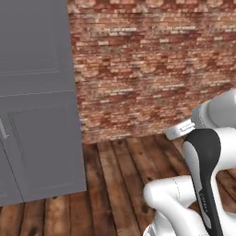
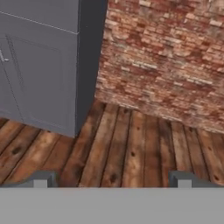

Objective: Retrieve the tangerine and banana from the fridge and place them into the bowl on the dining table.

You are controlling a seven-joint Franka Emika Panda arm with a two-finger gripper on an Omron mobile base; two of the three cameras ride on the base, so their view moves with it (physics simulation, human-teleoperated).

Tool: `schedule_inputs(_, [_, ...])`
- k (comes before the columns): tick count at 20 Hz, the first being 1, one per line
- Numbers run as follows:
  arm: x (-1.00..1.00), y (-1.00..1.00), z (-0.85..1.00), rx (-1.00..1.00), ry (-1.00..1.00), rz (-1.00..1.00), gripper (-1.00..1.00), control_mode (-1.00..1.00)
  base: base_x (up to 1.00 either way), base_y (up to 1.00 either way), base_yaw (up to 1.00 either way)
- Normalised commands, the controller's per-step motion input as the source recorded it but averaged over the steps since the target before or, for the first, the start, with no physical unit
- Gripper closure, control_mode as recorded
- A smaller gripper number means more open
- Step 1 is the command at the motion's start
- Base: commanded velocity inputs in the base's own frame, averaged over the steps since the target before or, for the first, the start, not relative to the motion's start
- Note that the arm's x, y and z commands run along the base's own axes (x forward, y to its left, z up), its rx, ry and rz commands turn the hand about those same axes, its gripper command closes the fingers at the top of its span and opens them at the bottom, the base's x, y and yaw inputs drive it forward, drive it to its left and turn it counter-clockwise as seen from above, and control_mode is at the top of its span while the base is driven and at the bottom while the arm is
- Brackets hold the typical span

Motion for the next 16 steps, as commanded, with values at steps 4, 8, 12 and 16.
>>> schedule_inputs(4, [0.00,0.00,0.00,0.00,0.00,0.00,-1.00,1.00,0.19,1.00,0.00])
schedule_inputs(8, [0.00,0.00,0.00,0.00,0.00,0.00,-1.00,1.00,0.01,0.98,0.00])
schedule_inputs(12, [0.00,0.00,0.00,0.00,0.00,0.00,-1.00,1.00,0.00,0.92,0.00])
schedule_inputs(16, [0.00,0.00,0.00,0.00,0.00,0.00,-1.00,1.00,0.00,0.93,-0.01])
